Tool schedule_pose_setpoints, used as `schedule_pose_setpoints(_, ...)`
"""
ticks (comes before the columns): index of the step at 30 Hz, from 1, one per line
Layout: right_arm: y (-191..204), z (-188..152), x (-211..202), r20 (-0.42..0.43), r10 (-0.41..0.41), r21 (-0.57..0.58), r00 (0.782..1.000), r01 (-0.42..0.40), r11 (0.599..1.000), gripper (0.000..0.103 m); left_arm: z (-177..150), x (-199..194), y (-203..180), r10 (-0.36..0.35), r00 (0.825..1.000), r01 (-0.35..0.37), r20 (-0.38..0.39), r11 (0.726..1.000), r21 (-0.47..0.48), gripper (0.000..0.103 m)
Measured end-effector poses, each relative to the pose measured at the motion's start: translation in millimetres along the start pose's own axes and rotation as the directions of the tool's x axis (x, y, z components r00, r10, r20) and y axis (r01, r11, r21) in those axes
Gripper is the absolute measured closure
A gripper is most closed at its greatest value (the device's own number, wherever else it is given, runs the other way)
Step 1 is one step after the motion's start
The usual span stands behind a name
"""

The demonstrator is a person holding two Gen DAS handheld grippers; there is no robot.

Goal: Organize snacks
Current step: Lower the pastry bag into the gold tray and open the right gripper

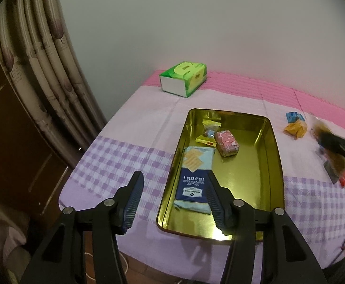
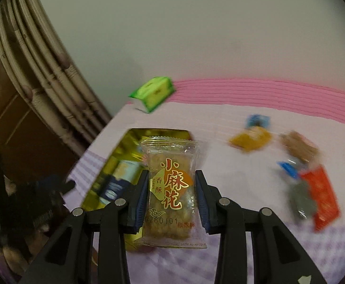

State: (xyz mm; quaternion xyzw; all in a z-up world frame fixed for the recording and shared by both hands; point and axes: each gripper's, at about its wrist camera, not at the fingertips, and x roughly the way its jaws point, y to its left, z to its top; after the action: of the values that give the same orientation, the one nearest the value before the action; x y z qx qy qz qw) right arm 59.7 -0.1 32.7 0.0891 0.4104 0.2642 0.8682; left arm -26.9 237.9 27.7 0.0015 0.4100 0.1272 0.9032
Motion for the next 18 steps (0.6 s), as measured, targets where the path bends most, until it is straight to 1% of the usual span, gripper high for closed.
schedule_pose_setpoints(2,9,8,15,-0.017,0.023,-0.003,1.000,-0.023,1.000,0.068,0,0,-2,0.004,1.000,-0.004,0.003,1.000,0.006,0.045)
schedule_pose_setpoints(5,20,16,40,-0.056,0.032,-0.022,0.998,-0.034,0.999,0.068,0,-1,-1,0.012,1.000,-0.012,0.012,1.000,0.011,0.044)
schedule_pose_setpoints(7,21,17,57,-0.075,0.021,-0.038,0.997,-0.023,0.999,0.068,1,0,1,0.010,1.000,-0.010,0.008,1.000,0.008,0.043)
schedule_pose_setpoints(10,22,22,78,-0.099,0.017,-0.028,0.995,-0.020,0.999,0.068,1,3,4,-0.001,1.000,0.001,-0.006,1.000,-0.003,0.043)
schedule_pose_setpoints(15,8,24,96,-0.130,-0.009,-0.027,0.992,0.006,1.000,0.068,2,6,5,-0.008,1.000,0.008,-0.018,1.000,-0.009,0.043)
schedule_pose_setpoints(18,12,28,115,-0.143,-0.024,-0.030,0.989,0.020,0.999,0.068,2,8,4,-0.011,1.000,0.011,-0.022,1.000,-0.004,0.043)
